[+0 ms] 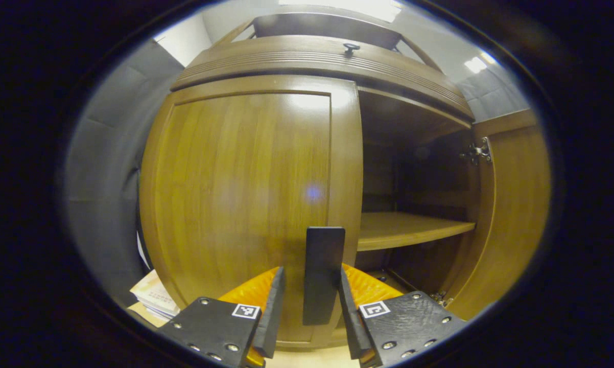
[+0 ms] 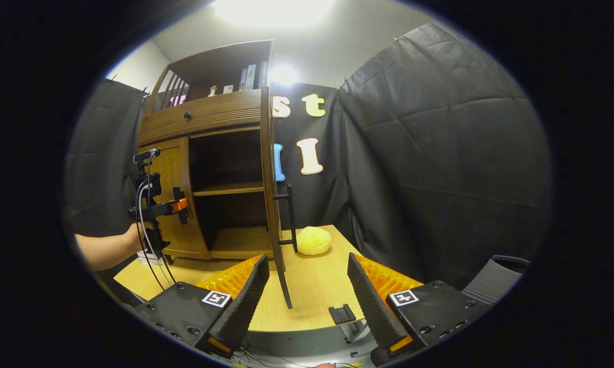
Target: Open the right door of the double-door shoe cabinet with the right hand, and open the left door with the left hand.
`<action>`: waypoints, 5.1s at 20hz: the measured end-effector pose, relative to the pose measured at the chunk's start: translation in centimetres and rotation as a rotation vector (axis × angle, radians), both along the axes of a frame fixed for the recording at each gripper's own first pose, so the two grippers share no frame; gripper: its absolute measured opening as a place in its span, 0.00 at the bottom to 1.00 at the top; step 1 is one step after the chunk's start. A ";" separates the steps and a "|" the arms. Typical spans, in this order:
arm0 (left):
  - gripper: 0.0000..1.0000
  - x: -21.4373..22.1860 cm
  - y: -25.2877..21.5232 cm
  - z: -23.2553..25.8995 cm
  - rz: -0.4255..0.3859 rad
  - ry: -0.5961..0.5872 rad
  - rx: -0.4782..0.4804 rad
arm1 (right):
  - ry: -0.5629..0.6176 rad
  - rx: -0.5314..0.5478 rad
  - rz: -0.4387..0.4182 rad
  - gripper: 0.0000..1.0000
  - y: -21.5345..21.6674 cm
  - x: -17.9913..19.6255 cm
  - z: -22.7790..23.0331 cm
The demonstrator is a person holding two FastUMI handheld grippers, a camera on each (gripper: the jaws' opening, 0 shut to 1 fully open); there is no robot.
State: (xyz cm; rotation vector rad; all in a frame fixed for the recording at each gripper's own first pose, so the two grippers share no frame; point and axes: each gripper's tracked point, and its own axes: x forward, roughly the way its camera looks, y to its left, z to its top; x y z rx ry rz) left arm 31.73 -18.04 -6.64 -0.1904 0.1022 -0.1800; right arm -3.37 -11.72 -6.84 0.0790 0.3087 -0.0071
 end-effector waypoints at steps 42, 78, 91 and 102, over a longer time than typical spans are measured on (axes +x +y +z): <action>0.18 -7.7 7.1 5.8 0.123 0.011 0.069 | -0.053 0.093 0.272 0.96 11.5 2.5 0.7; 0.06 -16.0 24.9 3.9 0.326 0.001 0.114 | -0.108 0.105 0.382 0.97 24.1 1.8 3.1; 0.10 -26.9 18.7 9.7 0.229 -0.055 0.131 | -0.235 0.054 0.301 0.92 19.4 -2.0 7.4; 0.10 -33.9 18.1 10.6 0.241 -0.058 0.159 | -0.257 0.042 0.225 0.96 16.0 -5.8 8.3</action>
